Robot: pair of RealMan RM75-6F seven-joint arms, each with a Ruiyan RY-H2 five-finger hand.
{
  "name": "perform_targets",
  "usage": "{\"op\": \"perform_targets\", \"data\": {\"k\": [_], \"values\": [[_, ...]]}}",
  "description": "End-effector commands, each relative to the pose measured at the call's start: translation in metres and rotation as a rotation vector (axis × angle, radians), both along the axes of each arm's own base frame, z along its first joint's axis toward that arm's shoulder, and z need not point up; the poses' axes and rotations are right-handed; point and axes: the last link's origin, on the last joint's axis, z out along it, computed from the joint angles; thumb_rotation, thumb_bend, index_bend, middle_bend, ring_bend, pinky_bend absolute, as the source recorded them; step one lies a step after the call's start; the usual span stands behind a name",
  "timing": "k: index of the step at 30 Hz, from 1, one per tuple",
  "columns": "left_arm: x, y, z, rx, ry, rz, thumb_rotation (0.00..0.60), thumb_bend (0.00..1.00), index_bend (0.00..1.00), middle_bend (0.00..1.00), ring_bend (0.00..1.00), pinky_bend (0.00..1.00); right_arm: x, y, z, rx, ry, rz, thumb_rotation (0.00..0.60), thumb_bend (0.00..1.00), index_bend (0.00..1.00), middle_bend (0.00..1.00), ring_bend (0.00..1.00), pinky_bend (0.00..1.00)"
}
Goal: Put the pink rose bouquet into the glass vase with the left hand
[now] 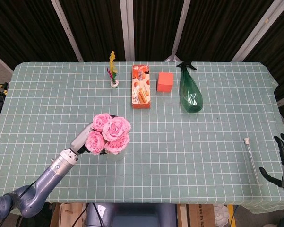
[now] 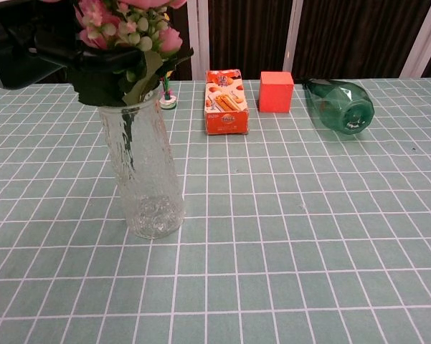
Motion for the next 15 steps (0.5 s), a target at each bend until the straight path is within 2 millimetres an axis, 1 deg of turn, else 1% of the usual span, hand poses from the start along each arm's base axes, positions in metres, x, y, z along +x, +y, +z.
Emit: {"op": "perform_targets", "data": {"k": [1, 3, 5, 7, 9, 15], "values": [[-0.005, -0.004, 0.003, -0.007, 0.039, -0.009, 0.6, 0.32, 0.14, 0.16, 0.03, 0.09, 0.0, 0.0, 0.0, -0.003, 0.0, -0.001, 0.6, 0.23, 0.09, 0.05, 0.02, 0.0], [-0.008, -0.006, 0.009, -0.019, 0.071, -0.015, 0.6, 0.28, 0.1, 0.11, 0.0, 0.03, 0.0, 0.0, 0.0, -0.006, -0.001, -0.001, 0.6, 0.23, 0.09, 0.05, 0.02, 0.0], [-0.011, -0.008, 0.016, -0.025, 0.121, -0.027, 0.6, 0.24, 0.08, 0.08, 0.0, 0.0, 0.0, 0.0, 0.0, -0.006, -0.001, -0.001, 0.6, 0.23, 0.09, 0.05, 0.02, 0.0], [-0.012, -0.008, 0.027, 0.001, 0.166, -0.043, 0.6, 0.19, 0.08, 0.05, 0.0, 0.0, 0.0, 0.0, -0.001, -0.001, 0.0, 0.0, 0.6, 0.23, 0.09, 0.05, 0.02, 0.0], [-0.012, -0.008, 0.04, 0.058, 0.215, -0.058, 0.6, 0.17, 0.08, 0.04, 0.0, 0.0, 0.0, -0.001, -0.001, 0.002, 0.002, 0.0, 0.6, 0.23, 0.09, 0.05, 0.02, 0.0], [-0.01, -0.016, 0.072, 0.184, 0.297, -0.059, 0.6, 0.15, 0.06, 0.03, 0.0, 0.0, 0.002, -0.001, -0.004, 0.005, 0.012, 0.002, 0.6, 0.23, 0.09, 0.05, 0.02, 0.0]]}}
